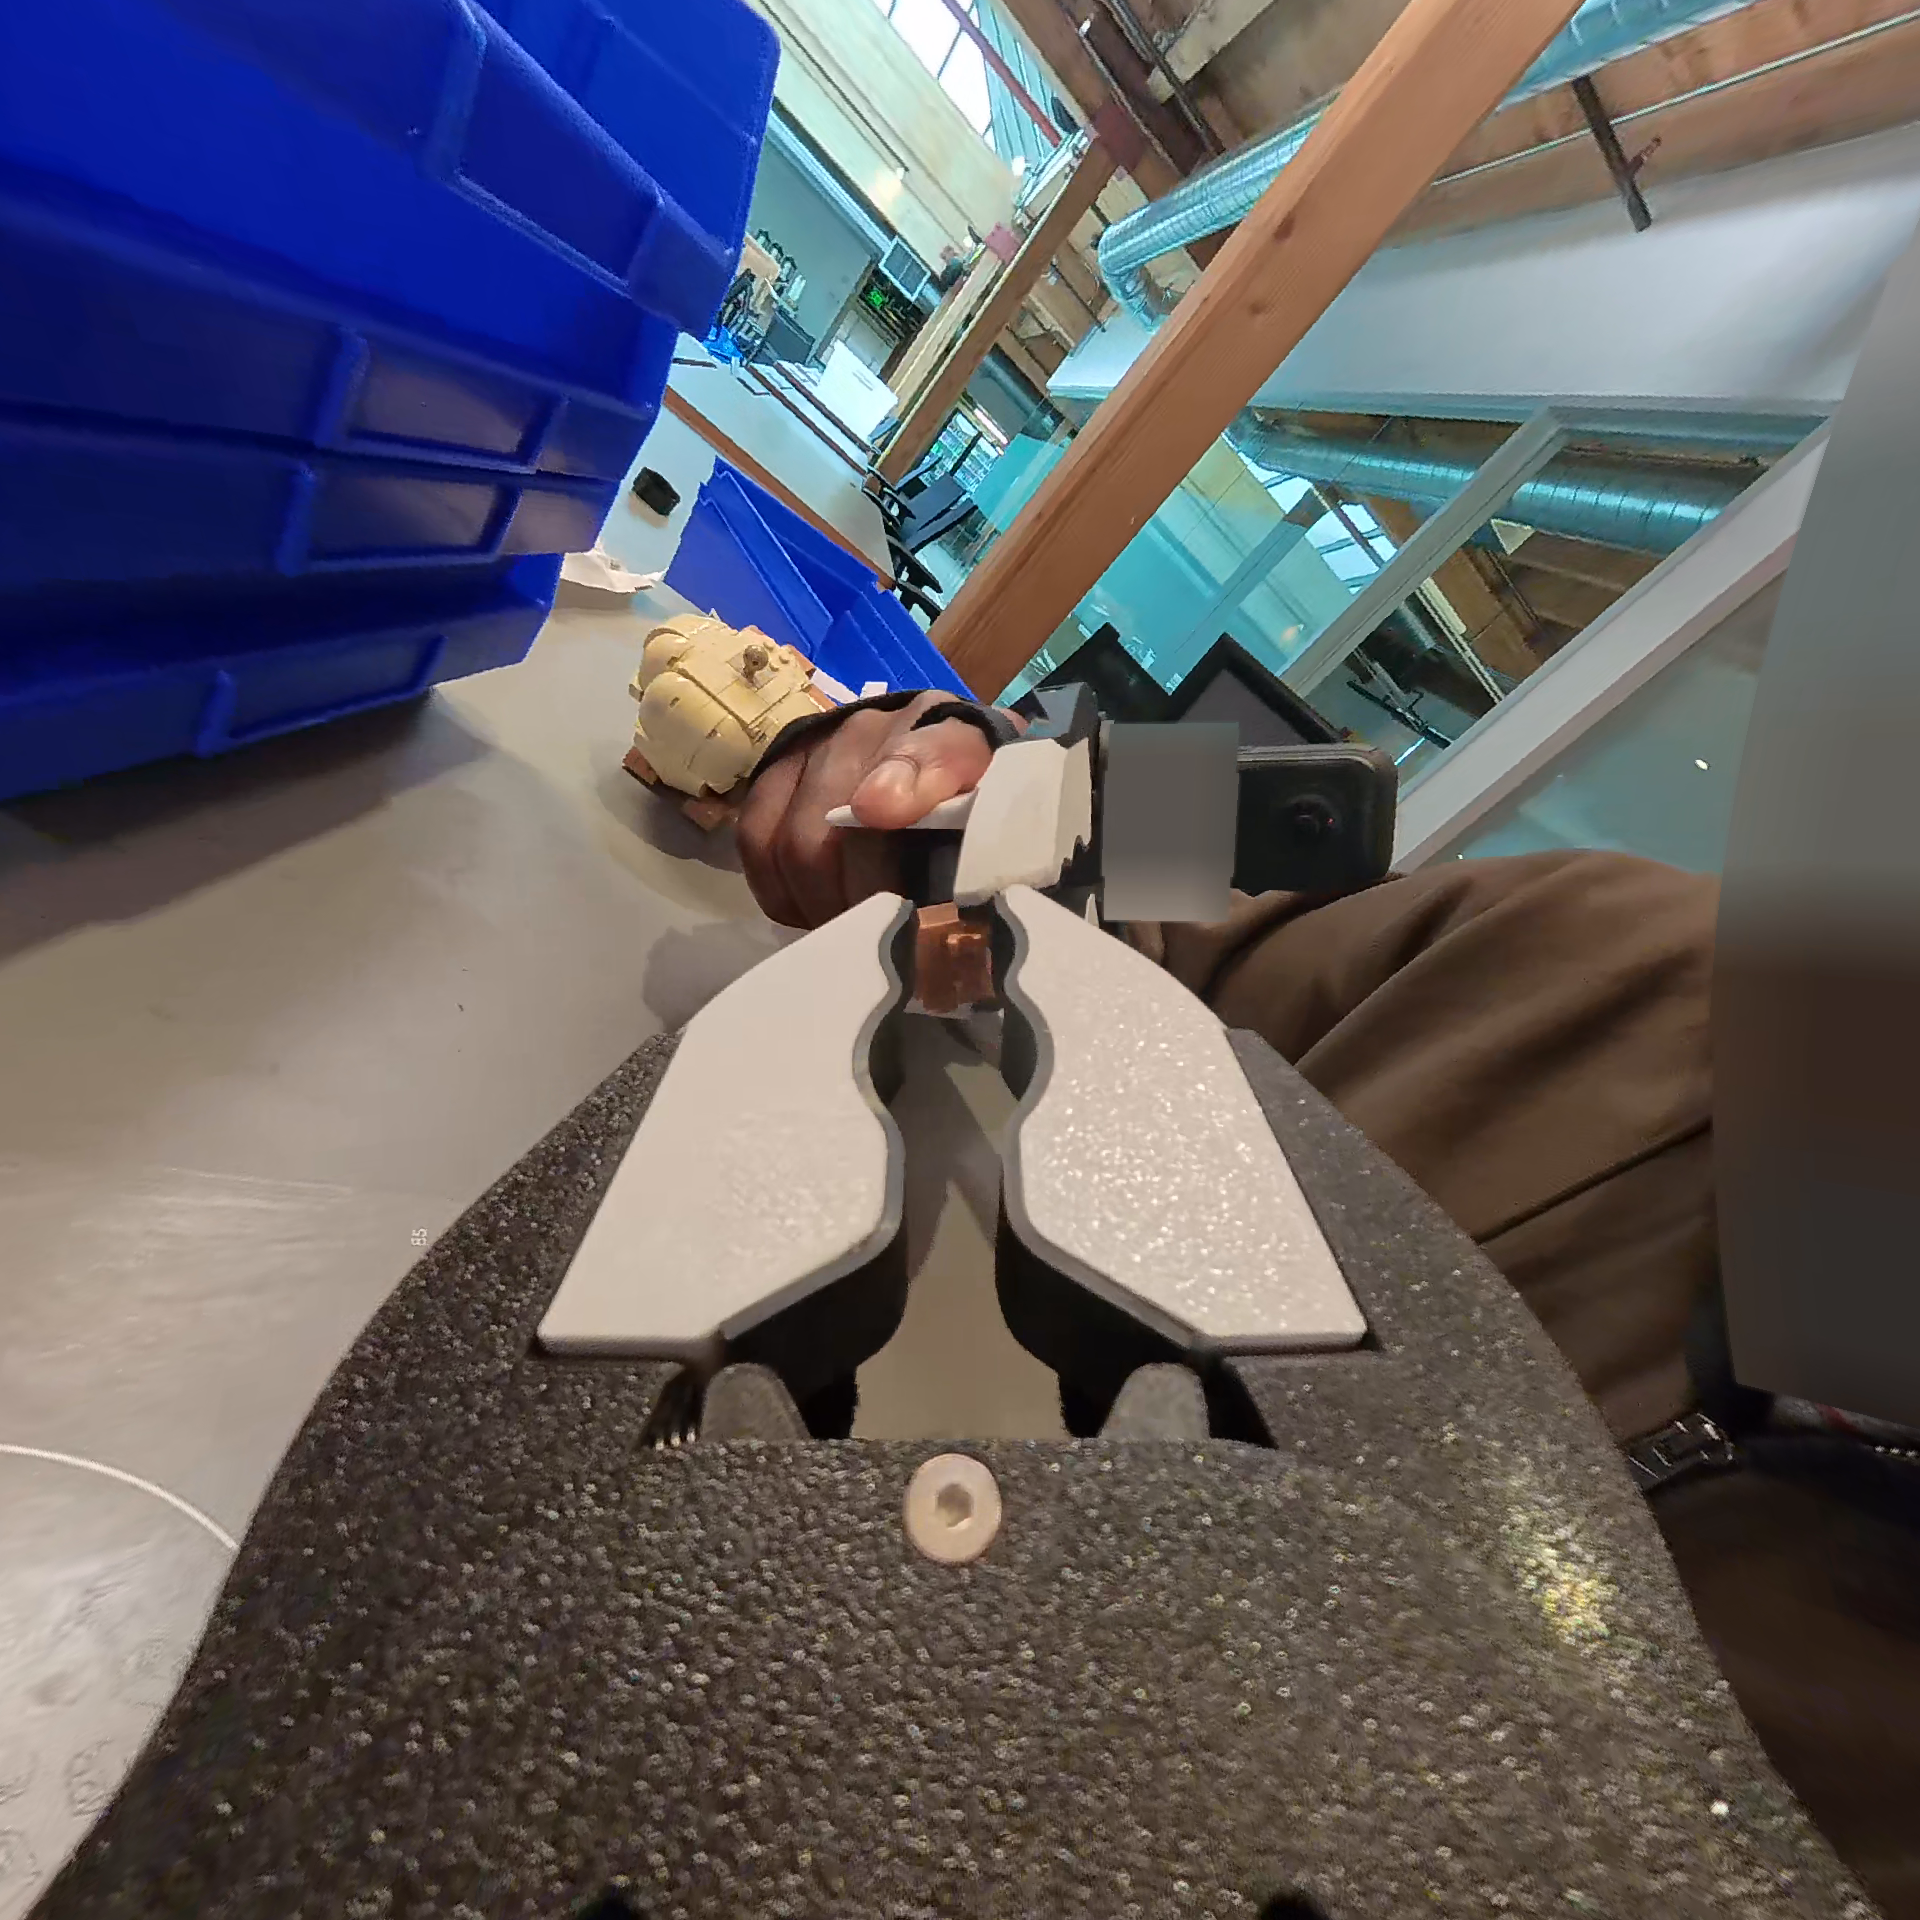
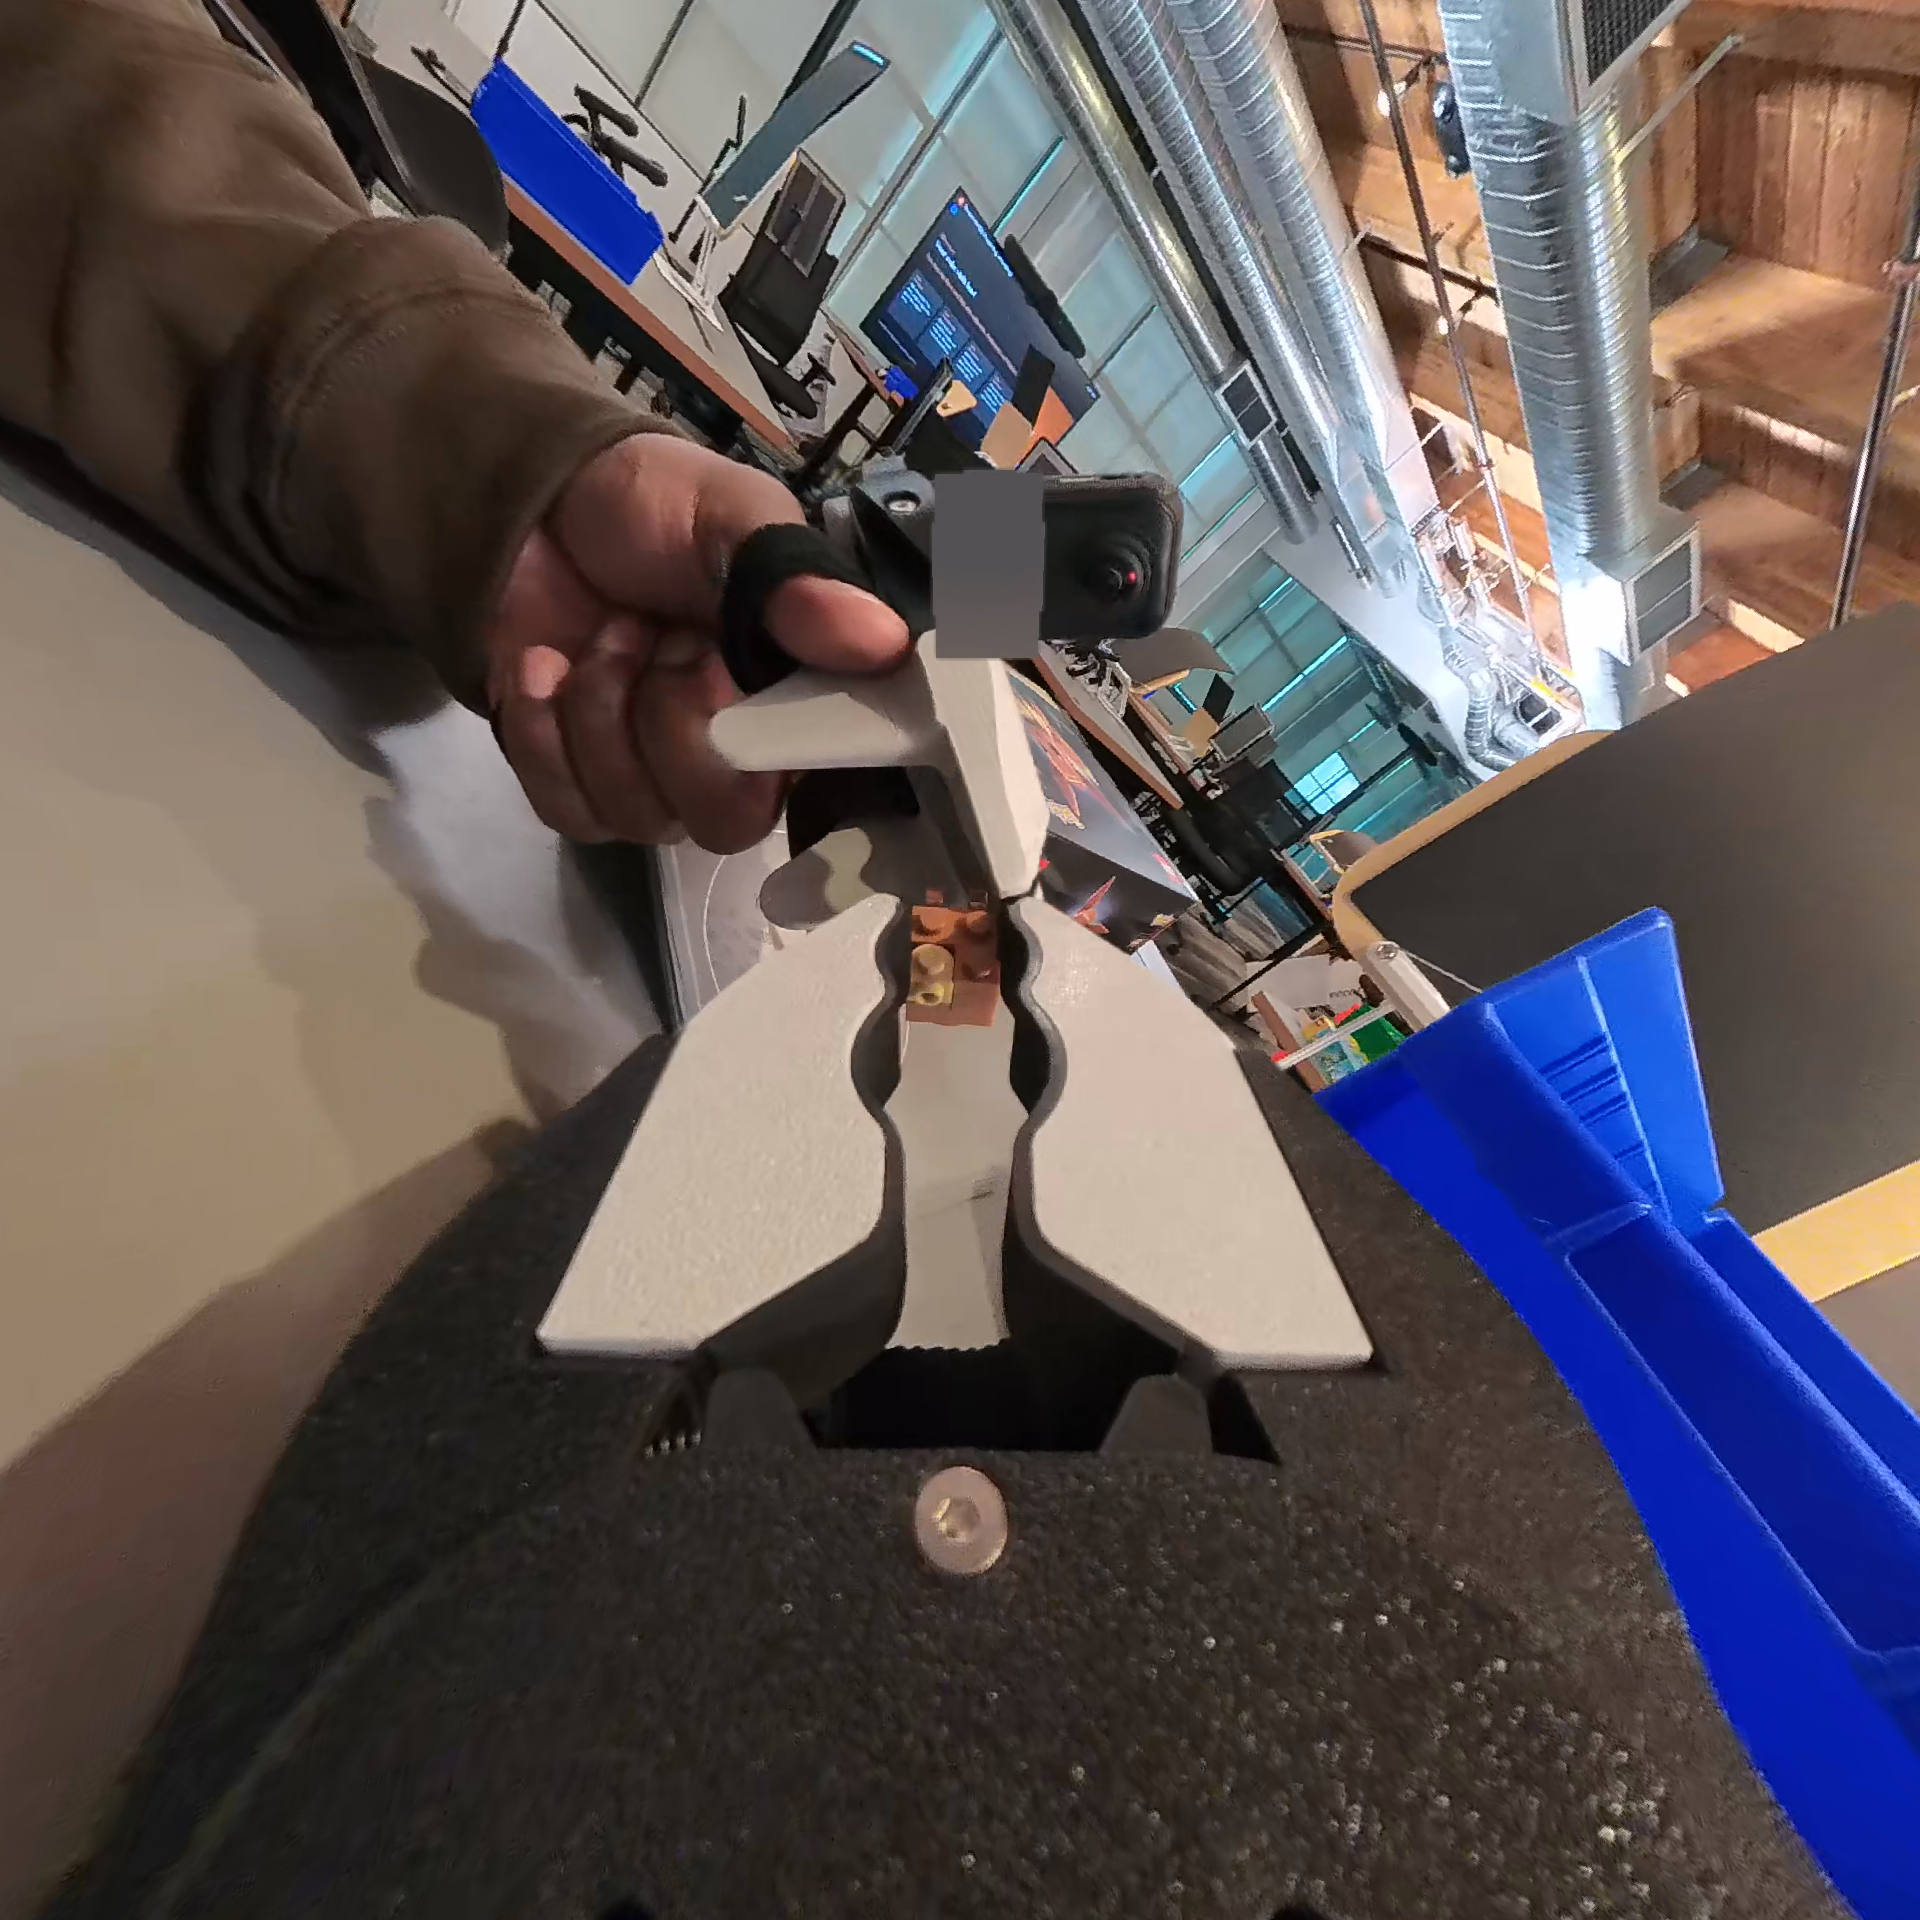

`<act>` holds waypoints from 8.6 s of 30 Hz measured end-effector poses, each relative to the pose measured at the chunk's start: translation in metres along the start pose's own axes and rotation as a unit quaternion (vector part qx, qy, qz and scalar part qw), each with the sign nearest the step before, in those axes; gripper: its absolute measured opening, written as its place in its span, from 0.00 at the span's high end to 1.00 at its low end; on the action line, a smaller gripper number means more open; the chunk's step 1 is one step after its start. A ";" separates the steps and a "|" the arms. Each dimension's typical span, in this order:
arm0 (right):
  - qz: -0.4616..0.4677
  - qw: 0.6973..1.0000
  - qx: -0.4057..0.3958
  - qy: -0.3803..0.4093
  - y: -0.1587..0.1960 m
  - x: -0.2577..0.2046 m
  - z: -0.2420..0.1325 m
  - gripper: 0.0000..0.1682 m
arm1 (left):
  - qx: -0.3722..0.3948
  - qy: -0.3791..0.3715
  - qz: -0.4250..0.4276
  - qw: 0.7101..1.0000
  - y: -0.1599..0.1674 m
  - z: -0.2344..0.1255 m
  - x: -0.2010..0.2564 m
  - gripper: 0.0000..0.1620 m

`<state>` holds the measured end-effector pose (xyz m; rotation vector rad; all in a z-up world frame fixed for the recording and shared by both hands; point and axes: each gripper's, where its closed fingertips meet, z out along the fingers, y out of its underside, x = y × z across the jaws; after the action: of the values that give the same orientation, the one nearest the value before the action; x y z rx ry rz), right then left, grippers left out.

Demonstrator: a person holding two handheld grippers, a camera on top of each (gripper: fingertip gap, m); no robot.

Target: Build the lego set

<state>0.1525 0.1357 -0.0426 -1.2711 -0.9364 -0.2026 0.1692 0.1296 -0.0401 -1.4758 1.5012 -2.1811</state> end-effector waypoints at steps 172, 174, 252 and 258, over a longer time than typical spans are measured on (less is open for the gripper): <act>0.498 0.844 0.093 -0.179 0.005 -0.007 0.007 0.87 | -0.018 -0.184 0.692 0.697 0.007 -0.013 -0.005 0.90; 0.483 0.855 0.090 -0.166 0.006 -0.006 0.007 0.87 | -0.018 -0.182 0.677 0.713 0.007 -0.014 -0.007 0.90; -0.241 0.956 -0.163 -0.031 0.061 -0.035 0.008 0.88 | -0.287 -0.321 0.681 0.592 0.044 -0.013 -0.059 0.89; -0.193 0.968 -0.156 -0.046 0.054 -0.036 0.006 0.90 | -0.283 -0.299 0.705 0.578 0.045 -0.013 -0.055 0.89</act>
<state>0.1602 0.1460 -0.1063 -1.3835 -1.2655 -0.6197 0.1701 0.1469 -0.1102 -0.3856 1.9308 -0.2146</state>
